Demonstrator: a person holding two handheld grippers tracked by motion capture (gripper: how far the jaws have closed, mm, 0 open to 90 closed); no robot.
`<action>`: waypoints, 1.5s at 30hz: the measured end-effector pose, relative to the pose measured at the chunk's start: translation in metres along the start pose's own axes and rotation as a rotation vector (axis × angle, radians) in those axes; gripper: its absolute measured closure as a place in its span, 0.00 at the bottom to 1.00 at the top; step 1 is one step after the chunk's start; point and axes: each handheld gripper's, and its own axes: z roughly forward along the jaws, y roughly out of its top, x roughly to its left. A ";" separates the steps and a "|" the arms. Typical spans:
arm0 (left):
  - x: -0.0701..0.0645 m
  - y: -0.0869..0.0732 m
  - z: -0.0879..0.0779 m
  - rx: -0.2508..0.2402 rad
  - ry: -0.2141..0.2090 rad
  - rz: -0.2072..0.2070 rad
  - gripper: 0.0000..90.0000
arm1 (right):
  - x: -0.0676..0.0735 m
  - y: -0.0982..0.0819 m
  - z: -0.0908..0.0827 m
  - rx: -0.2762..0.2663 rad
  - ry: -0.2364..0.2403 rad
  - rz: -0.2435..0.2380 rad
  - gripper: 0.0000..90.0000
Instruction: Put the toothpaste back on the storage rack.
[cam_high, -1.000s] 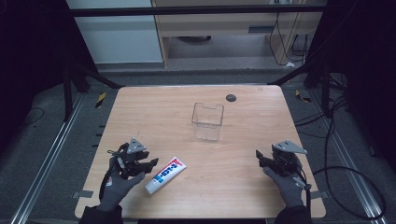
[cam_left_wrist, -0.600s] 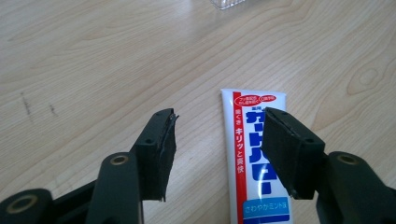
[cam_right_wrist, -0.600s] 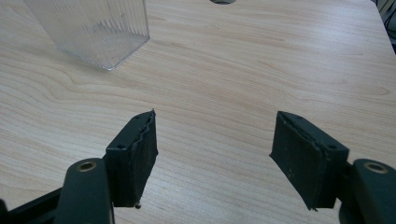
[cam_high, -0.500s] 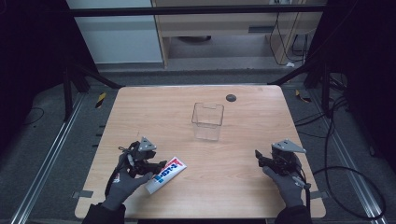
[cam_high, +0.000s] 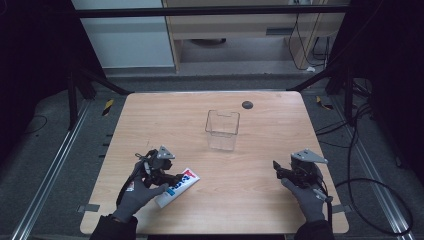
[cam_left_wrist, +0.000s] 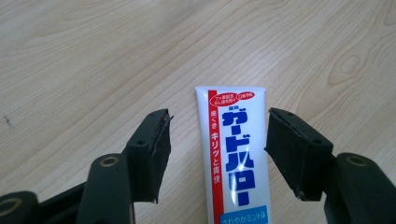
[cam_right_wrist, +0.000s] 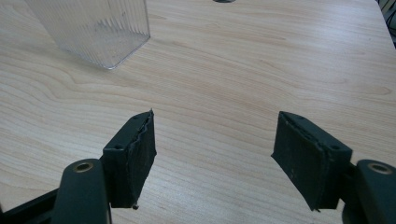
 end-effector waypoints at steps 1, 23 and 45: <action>0.000 0.002 0.001 0.008 -0.003 0.006 0.43 | 0.000 0.000 0.000 0.001 0.000 0.001 0.33; -0.003 0.010 0.027 0.129 -0.027 0.050 0.40 | 0.000 -0.001 0.001 0.018 0.001 -0.006 0.32; -0.007 0.008 0.043 0.202 -0.042 0.063 0.38 | 0.000 -0.002 0.003 0.038 0.007 -0.012 0.31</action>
